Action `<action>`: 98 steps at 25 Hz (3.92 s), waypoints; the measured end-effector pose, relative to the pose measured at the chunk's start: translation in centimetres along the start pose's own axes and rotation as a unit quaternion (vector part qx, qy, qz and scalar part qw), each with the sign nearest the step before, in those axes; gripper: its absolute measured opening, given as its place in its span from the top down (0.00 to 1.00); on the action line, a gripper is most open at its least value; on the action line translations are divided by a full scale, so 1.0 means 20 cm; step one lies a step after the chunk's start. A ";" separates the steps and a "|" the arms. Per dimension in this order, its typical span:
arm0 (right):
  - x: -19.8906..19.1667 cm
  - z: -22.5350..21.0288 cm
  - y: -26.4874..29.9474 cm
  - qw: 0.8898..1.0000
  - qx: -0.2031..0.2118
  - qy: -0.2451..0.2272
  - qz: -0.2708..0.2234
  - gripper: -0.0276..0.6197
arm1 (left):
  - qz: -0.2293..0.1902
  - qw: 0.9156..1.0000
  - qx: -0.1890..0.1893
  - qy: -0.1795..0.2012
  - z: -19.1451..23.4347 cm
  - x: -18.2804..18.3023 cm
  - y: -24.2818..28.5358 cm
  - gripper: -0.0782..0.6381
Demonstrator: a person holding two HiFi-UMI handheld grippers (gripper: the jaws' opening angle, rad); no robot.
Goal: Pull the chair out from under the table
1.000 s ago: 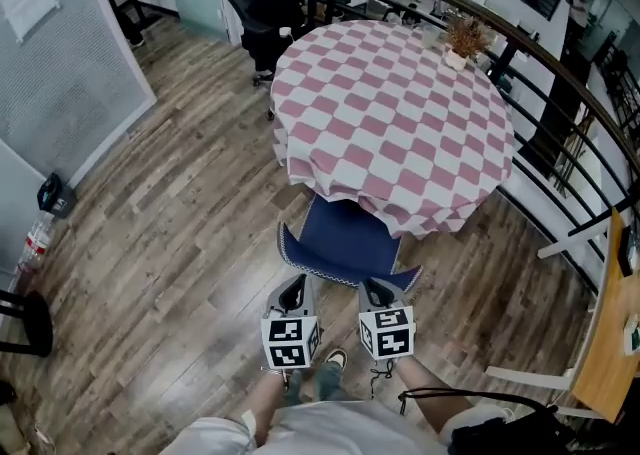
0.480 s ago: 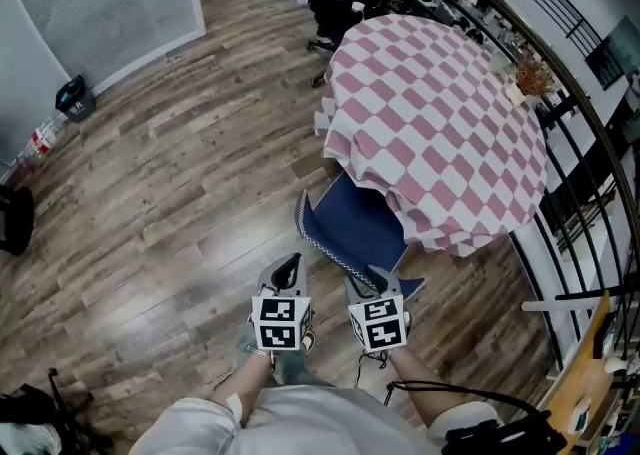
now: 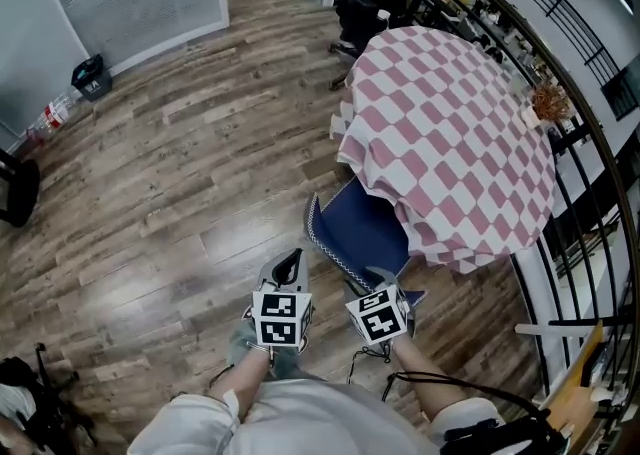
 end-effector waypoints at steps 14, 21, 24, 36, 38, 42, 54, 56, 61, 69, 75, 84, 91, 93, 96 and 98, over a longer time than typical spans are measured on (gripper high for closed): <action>-0.07 -0.06 0.19 0.995 0.039 -0.054 0.079 0.69 | 0.002 1.000 0.021 -0.011 0.11 -0.01 -0.01 0.89; -0.08 -0.07 0.22 0.994 0.069 -0.030 0.085 0.72 | 0.023 1.000 0.016 -0.010 0.15 -0.05 -0.05 0.89; -0.08 -0.07 0.23 0.992 0.082 -0.025 0.090 0.76 | 0.027 0.999 0.015 -0.009 0.16 -0.04 -0.07 0.89; -0.08 -0.05 0.21 0.990 0.094 -0.026 0.098 0.80 | 0.033 0.999 0.013 0.006 0.19 -0.07 -0.20 0.89; -0.09 -0.02 0.21 0.990 0.097 -0.025 0.098 0.80 | 0.033 0.999 0.015 0.008 0.19 -0.08 -0.22 0.89; -0.10 0.08 0.19 0.989 0.105 -0.021 0.101 0.80 | 0.042 0.999 0.020 0.000 0.22 -0.11 -0.28 0.89; -0.13 0.29 0.17 0.988 0.115 -0.018 0.103 0.80 | 0.039 0.998 0.046 -0.014 0.30 -0.16 -0.42 0.89; -0.13 0.31 0.16 0.988 0.115 -0.019 0.104 0.80 | 0.039 0.998 0.051 -0.018 0.31 -0.17 -0.44 0.89; -0.15 0.37 0.16 0.987 0.117 -0.013 0.107 0.80 | 0.037 0.997 0.067 -0.025 0.36 -0.20 -0.49 0.89; -0.14 0.51 0.14 0.986 0.123 -0.010 0.111 0.80 | 0.031 0.995 0.086 -0.036 0.42 -0.20 -0.56 0.89; -0.14 0.61 0.15 0.986 0.117 -0.004 0.115 0.80 | 0.028 0.994 0.096 -0.043 0.47 -0.22 -0.60 0.89; -0.13 0.75 0.16 0.985 0.122 0.005 0.118 0.80 | 0.033 0.989 0.130 -0.058 0.59 -0.28 -0.68 0.89; -0.13 0.85 0.16 0.986 0.117 0.017 0.119 0.80 | 0.031 0.987 0.143 -0.065 0.64 -0.29 -0.73 0.89; -0.13 0.89 0.15 0.986 0.118 0.017 0.119 0.80 | 0.032 0.986 0.148 -0.066 0.65 -0.30 -0.75 0.89; -0.13 0.94 0.14 0.985 0.122 0.016 0.122 0.80 | 0.034 0.985 0.156 -0.071 0.66 -0.33 -0.78 0.89; -0.14 0.98 0.14 0.984 0.126 0.016 0.124 0.80 | 0.036 0.983 0.162 -0.075 0.67 -0.34 -0.80 0.89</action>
Point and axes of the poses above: the fingertips, and each gripper's own axes: y forward along the fingers, z to its left, x out of its top, the point moved 5 cm from there along -y, backward along the fingers, and after that the axes turned 15 degrees about -z, right-handed, at the moved point
